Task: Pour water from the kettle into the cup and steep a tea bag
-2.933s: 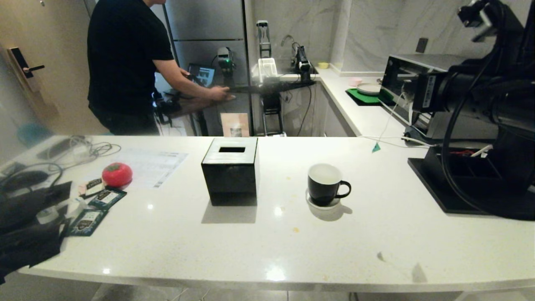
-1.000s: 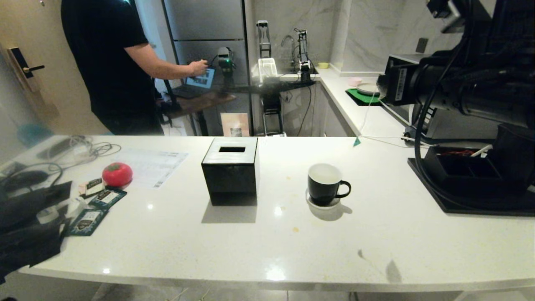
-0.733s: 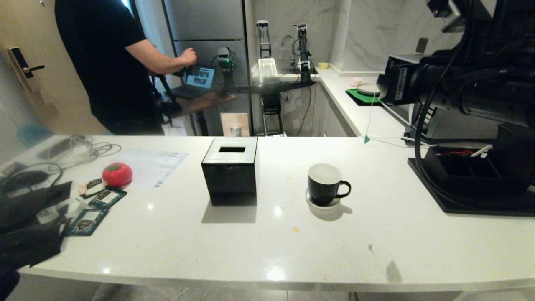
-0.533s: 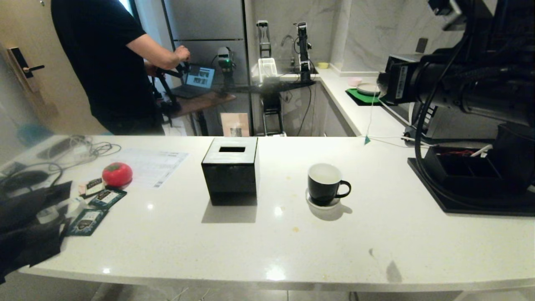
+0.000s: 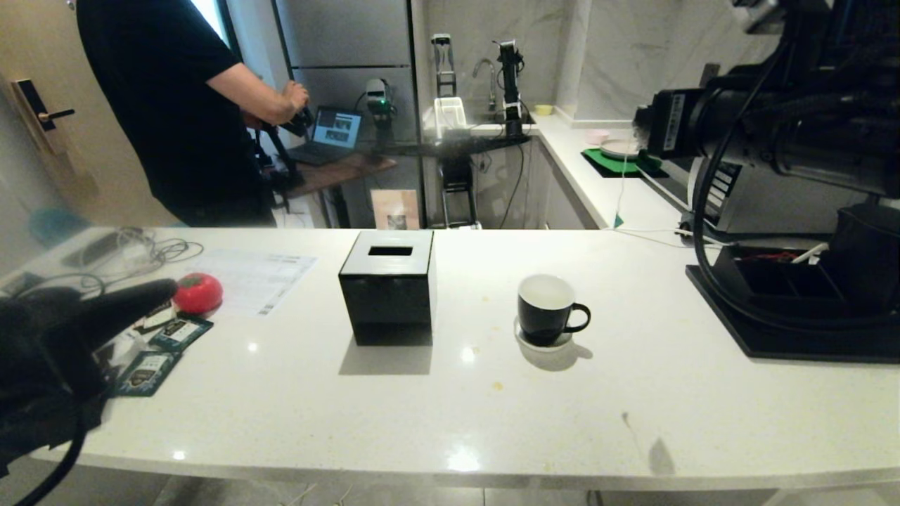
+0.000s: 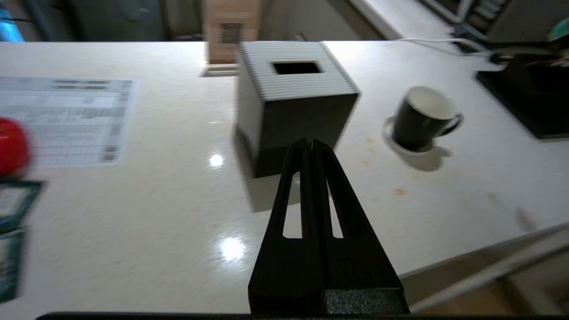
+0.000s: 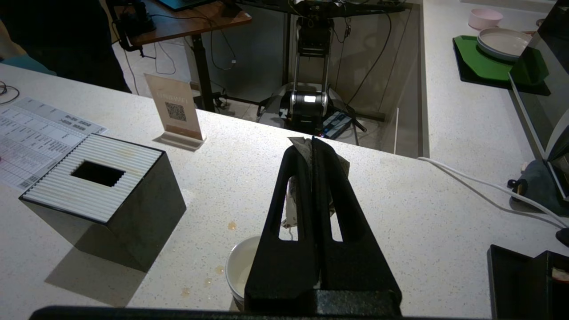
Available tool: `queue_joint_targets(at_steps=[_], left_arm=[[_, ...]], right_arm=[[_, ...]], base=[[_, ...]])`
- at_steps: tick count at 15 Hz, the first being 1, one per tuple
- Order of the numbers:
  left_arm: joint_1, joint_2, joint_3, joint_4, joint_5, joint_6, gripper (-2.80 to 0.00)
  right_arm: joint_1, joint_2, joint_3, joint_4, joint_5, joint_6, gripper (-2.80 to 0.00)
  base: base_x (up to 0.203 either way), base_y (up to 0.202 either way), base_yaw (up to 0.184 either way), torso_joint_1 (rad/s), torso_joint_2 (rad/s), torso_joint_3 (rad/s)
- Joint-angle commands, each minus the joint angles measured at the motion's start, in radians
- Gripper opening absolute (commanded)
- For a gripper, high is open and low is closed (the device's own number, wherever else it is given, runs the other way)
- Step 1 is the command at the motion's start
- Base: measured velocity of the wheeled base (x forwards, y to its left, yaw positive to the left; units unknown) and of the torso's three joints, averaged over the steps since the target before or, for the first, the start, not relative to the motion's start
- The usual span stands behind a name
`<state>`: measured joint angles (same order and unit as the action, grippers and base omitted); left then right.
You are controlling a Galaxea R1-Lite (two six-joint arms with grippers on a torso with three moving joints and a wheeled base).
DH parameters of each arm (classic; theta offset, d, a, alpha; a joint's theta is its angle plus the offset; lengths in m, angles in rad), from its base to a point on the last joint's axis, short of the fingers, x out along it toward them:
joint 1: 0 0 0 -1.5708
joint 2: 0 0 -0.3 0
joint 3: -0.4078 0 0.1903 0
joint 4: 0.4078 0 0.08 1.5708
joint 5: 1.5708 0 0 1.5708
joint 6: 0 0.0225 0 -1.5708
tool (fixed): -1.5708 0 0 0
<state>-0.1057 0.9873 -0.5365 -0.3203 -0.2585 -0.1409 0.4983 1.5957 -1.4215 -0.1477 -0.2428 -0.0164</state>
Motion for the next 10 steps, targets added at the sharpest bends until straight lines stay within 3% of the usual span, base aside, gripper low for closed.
queue_joint_targets(at_steps=[1, 7, 10], left_arm=[[-0.062, 0.124, -0.016, -0.070, -0.010, -0.053, -2.80], [-0.266, 0.429, -0.127, -0.348, -0.013, -0.146, -2.80], [-0.319, 0.564, -0.198, -0.467, -0.013, -0.168, -2.80]], right_arm=[[0.000, 0.004, -0.002, -0.001, -0.001, 0.000, -2.80], [0.000, 0.016, -0.050, 0.006, 0.000, 0.000, -2.80], [0.000, 0.024, -0.082, 0.034, 0.000, 0.000, -2.80]], base=[[0.000, 0.000, 0.000, 0.000, 0.00, 0.000], [0.000, 0.000, 0.000, 0.000, 0.00, 0.000], [0.000, 0.000, 0.000, 0.000, 0.00, 0.000]])
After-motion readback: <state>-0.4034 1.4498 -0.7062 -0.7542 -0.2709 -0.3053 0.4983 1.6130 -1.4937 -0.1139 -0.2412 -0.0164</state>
